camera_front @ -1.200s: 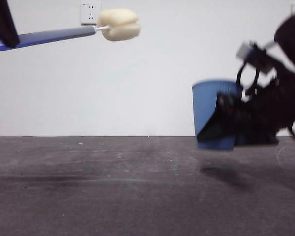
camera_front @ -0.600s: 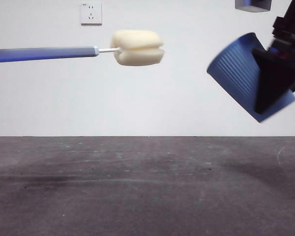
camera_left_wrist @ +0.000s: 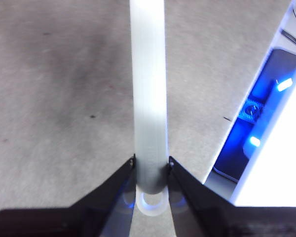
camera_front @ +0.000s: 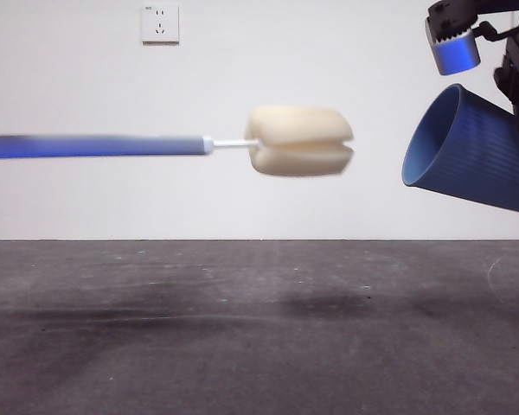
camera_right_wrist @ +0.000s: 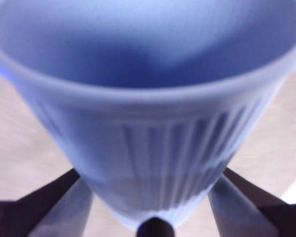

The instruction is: Pick up the cup brush,pick up the cup,insert the brush into the cup,clean the cup,put the cup brush back,put the cup back to the fixed position on the table

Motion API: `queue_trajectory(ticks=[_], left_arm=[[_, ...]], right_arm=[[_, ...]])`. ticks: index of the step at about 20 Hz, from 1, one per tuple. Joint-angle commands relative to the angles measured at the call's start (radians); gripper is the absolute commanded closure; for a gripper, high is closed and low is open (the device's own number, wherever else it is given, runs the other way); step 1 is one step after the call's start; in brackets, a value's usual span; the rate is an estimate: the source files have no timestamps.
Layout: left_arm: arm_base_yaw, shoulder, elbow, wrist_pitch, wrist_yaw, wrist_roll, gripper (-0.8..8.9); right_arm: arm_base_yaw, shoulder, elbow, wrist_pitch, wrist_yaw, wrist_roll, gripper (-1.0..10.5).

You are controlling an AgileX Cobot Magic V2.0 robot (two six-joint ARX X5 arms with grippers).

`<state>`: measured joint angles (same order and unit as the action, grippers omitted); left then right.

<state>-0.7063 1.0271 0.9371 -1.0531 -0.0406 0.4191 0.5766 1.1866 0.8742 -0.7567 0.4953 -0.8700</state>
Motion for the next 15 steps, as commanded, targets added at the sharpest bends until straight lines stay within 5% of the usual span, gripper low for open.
queue_trajectory(ticks=[1,15], left_arm=[[-0.02,0.018,0.001,0.009,0.005,0.014,8.22],[-0.043,0.064,0.001,0.042,0.022,0.011,8.22]], right_arm=[[0.023,0.005,0.001,0.052,0.036,-0.12,9.6],[0.166,0.129,0.001,0.204,0.116,-0.307,9.6]])
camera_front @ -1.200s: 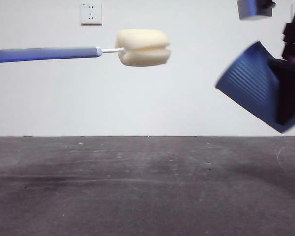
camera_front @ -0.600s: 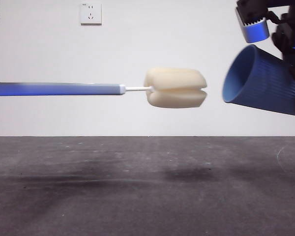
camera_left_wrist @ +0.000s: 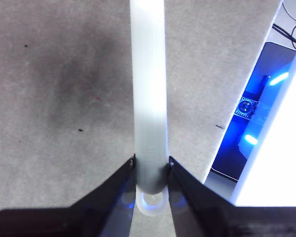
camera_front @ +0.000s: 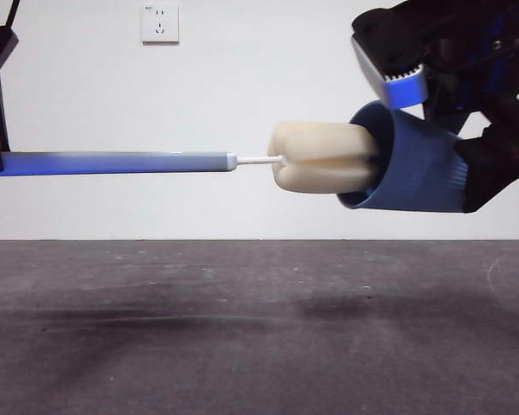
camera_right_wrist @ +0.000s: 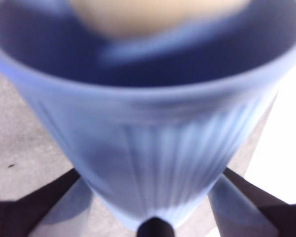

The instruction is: Pick up the cup brush,pick up the cup,insert the brush into the cup,clean the cup,put the cup brush back,put the cup back to the fixed position on the table

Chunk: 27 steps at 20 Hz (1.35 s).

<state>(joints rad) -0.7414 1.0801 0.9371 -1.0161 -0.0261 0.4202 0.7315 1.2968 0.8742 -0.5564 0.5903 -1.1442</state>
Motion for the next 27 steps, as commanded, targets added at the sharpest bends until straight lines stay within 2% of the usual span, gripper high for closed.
queue_trajectory(ticks=[1,5,7,11,13,16,20,27], left_arm=[[-0.013,0.018,0.001,0.006,0.007,0.006,8.22],[-0.034,0.082,0.001,0.059,0.015,-0.033,8.22],[-0.043,0.128,0.001,0.109,0.057,-0.06,8.22],[-0.071,0.197,0.016,0.243,0.114,-0.147,8.22],[-0.08,0.211,0.062,0.241,0.113,-0.16,8.22],[-0.081,0.211,0.108,0.164,0.102,-0.163,8.22],[-0.063,0.21,0.109,-0.04,0.079,-0.138,8.22],[-0.012,0.064,0.109,-0.193,0.022,-0.158,8.22]], right_arm=[[0.021,0.028,0.001,0.009,0.039,-0.045,9.6],[0.064,0.055,0.001,0.04,0.045,-0.069,9.6],[0.087,0.064,0.001,0.061,0.055,-0.086,9.6],[0.127,0.085,0.001,0.062,0.07,-0.087,9.6],[0.143,0.093,0.001,0.062,0.07,-0.087,9.6],[0.154,0.095,0.001,0.061,0.072,-0.079,9.6],[0.153,0.095,0.001,0.061,0.1,-0.076,9.6],[0.153,0.095,0.001,0.061,0.098,-0.075,9.6]])
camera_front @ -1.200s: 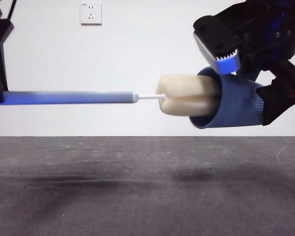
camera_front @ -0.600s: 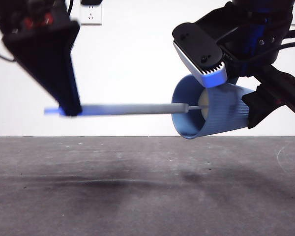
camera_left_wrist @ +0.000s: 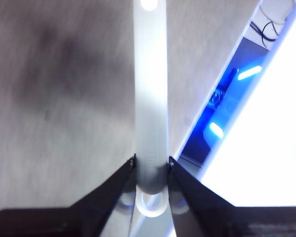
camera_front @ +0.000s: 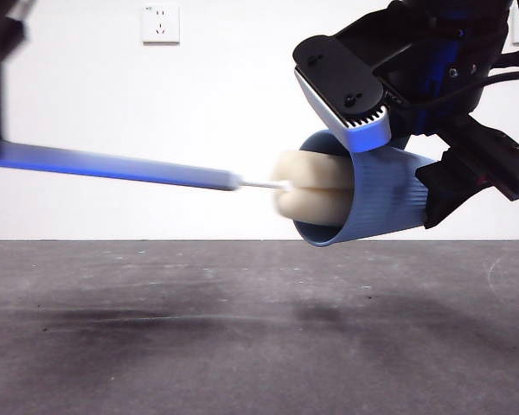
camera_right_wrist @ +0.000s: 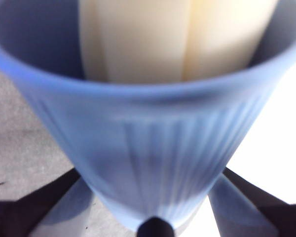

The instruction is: Pick up the cup brush,pick up the cup,insert the brush into the cup,clean the cup,put the cup brush back,put the cup back to the fixed position on the table

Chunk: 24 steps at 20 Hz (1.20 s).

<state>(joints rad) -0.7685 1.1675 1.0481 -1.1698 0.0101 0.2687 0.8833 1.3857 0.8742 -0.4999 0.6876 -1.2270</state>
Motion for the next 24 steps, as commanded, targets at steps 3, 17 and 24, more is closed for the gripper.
queue_trajectory(ticks=[3,17,24], left_arm=[[0.031,-0.077,-0.002,-0.094,-0.012,-0.003,8.22],[0.03,-0.053,-0.002,0.063,0.068,-0.003,8.22],[0.014,0.081,-0.002,0.229,0.117,-0.011,8.22]], right_arm=[[0.001,0.006,0.001,0.005,-0.004,0.008,9.6],[0.001,0.006,0.001,0.005,-0.005,0.018,9.6],[0.002,0.006,0.001,0.005,-0.008,0.019,9.6]])
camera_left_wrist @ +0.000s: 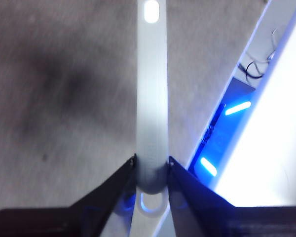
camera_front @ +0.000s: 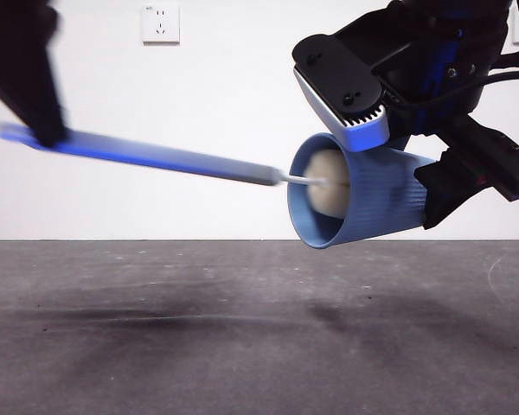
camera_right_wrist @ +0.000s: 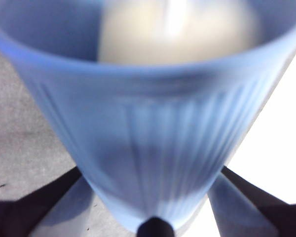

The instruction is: Pick up the cup brush,pick up the cup,insert the brush into the cup,clean the cup,put the cup brush back,put the cup back to the fixed position on the table

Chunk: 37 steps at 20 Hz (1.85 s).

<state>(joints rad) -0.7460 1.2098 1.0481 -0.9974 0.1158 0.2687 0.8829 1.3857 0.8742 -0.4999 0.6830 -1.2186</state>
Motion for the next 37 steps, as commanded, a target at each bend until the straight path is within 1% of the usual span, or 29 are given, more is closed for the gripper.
queue_trajectory(ticks=[1,4,9,15,18,21,22,24,27,28,30,31,34,36,37], left_arm=[[-0.011,0.058,-0.002,0.082,0.024,-0.013,8.22],[-0.02,0.095,-0.002,0.133,0.039,-0.032,8.22],[-0.02,0.1,-0.002,0.123,0.044,-0.033,8.22],[0.01,0.078,-0.002,-0.026,0.007,-0.017,8.22],[0.025,-0.013,-0.002,-0.065,-0.015,-0.025,8.22],[0.056,-0.099,-0.002,-0.171,-0.062,-0.029,8.22],[0.064,-0.124,-0.002,-0.195,-0.062,-0.023,8.22],[0.069,-0.153,-0.002,-0.193,-0.06,-0.022,8.22],[0.069,-0.152,-0.002,-0.185,-0.032,-0.023,8.22],[0.069,-0.155,-0.002,-0.188,-0.056,-0.043,8.22],[0.081,-0.202,-0.002,-0.187,-0.146,-0.114,8.22],[0.103,-0.251,-0.002,-0.18,-0.175,-0.13,8.22],[0.2,-0.369,-0.002,-0.188,-0.158,-0.151,8.22],[0.266,-0.407,-0.002,-0.185,-0.153,-0.173,8.22],[0.291,-0.414,-0.002,-0.169,-0.136,-0.192,8.22]], right_arm=[[0.002,0.006,0.001,0.005,-0.004,0.013,9.6],[0.002,0.006,0.001,0.005,-0.003,0.018,9.6],[0.002,0.006,0.001,0.005,-0.003,0.018,9.6],[0.002,0.006,0.001,0.004,-0.002,0.026,9.6],[0.001,0.006,0.001,0.004,-0.003,0.026,9.6],[0.001,0.006,0.001,0.005,-0.003,0.025,9.6],[0.001,0.006,0.001,0.005,-0.003,0.025,9.6],[0.002,0.006,0.001,0.005,-0.003,0.025,9.6],[0.002,0.006,0.001,0.005,0.002,0.03,9.6],[0.0,0.006,0.001,0.005,0.006,0.055,9.6],[-0.013,0.002,0.001,0.004,0.007,0.147,9.6],[-0.02,-0.001,0.001,0.005,0.006,0.187,9.6],[-0.037,-0.015,0.001,0.013,0.0,0.245,9.6],[-0.047,-0.027,0.002,0.035,-0.003,0.318,9.6],[-0.053,-0.035,0.002,0.052,-0.005,0.371,9.6]])
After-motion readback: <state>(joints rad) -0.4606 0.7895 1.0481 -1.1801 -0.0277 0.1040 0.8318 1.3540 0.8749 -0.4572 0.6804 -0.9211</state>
